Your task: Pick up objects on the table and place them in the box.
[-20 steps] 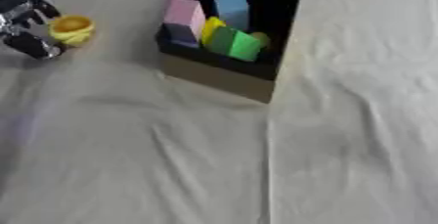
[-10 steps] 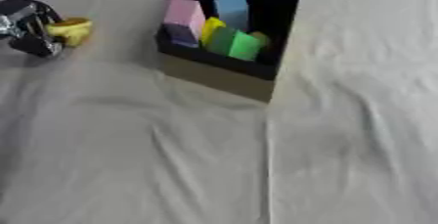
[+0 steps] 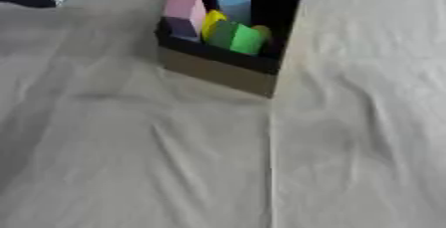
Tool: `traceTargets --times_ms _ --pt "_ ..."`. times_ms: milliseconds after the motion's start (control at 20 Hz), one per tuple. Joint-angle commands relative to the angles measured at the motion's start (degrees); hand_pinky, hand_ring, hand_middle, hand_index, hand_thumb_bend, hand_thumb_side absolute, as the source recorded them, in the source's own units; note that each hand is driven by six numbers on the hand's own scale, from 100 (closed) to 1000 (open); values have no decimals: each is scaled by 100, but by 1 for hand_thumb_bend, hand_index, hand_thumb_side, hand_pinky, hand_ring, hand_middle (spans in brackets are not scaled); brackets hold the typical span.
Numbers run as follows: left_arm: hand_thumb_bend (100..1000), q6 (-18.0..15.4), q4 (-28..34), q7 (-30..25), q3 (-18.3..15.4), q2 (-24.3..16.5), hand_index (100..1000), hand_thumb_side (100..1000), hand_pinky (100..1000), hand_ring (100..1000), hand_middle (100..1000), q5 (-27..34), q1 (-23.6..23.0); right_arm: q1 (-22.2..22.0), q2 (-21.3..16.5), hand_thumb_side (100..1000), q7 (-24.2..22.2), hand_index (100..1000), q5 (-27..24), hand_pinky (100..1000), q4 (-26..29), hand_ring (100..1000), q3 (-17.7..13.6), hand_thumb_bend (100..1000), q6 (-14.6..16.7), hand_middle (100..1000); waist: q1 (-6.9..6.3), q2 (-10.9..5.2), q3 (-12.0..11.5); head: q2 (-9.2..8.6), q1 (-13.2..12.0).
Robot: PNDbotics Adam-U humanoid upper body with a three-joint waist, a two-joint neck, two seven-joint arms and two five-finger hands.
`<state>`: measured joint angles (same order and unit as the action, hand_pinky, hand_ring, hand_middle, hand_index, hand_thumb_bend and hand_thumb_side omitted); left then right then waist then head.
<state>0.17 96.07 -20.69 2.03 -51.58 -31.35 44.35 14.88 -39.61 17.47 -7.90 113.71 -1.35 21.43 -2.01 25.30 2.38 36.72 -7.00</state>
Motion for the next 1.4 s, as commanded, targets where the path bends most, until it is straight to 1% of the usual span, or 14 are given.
traceTargets --times_ms 50,200,400,550,800,950,1150,1200,1250,1300,1350,1400 --pt "112 -22 1054 -62 66 -283 564 100 568 557 521 214 22 40 -193 630 -14 738 -87 861 88 829 -47 100 19 649 -11 -269 -11 19 72" --pt "100 -35 1696 -139 290 -198 560 100 566 552 518 476 100 43 -196 630 -33 738 -125 861 88 829 -46 100 18 649 8 -318 -15 33 125" --pt "100 -88 1816 -465 668 145 560 100 567 550 518 841 527 71 -203 630 -66 738 -190 861 88 829 -34 100 17 649 19 -397 -14 79 149" --pt "100 -44 1514 -767 910 450 564 100 568 553 521 851 830 98 -197 631 -104 738 -246 861 88 829 -21 100 7 650 18 -434 6 40 164" --pt "100 -105 754 -994 1173 889 565 100 566 553 521 725 1124 141 -191 631 -133 739 -309 861 88 830 -33 100 19 650 6 -441 74 -105 360" --pt "100 -184 353 -1069 1292 1101 573 100 568 559 526 499 1245 169 -187 632 -152 738 -332 862 88 830 -25 100 20 650 -8 -426 109 -112 402" --pt "100 -252 -258 -1051 1384 1394 587 100 572 564 537 126 1367 197 -165 633 -181 738 -353 862 88 830 -8 100 4 649 -23 -410 142 -110 374" --pt "100 -257 -405 -1021 1392 1460 604 100 579 571 548 66 1385 194 -160 633 -187 738 -353 863 88 830 -6 100 -1 649 -25 -406 148 -107 367" --pt "146 -255 -543 -990 1401 1517 638 100 593 581 569 25 1400 190 -154 633 -190 738 -351 863 88 830 -5 100 -6 649 -28 -404 152 -103 358" --pt "248 -267 -663 -989 1421 1565 709 104 630 615 612 -7 1406 188 -147 633 -190 738 -350 863 88 830 -6 100 -10 649 -33 -400 156 -101 341" --pt "312 -307 -754 -1021 1441 1599 766 192 659 647 646 -28 1405 187 -140 634 -190 738 -348 863 88 830 -6 100 -14 649 -37 -397 161 -100 323" --pt "423 -358 -820 -1066 1450 1620 850 289 714 708 729 -39 1399 181 -133 634 -190 738 -345 863 88 830 -6 100 -19 648 -41 -394 164 -95 308"
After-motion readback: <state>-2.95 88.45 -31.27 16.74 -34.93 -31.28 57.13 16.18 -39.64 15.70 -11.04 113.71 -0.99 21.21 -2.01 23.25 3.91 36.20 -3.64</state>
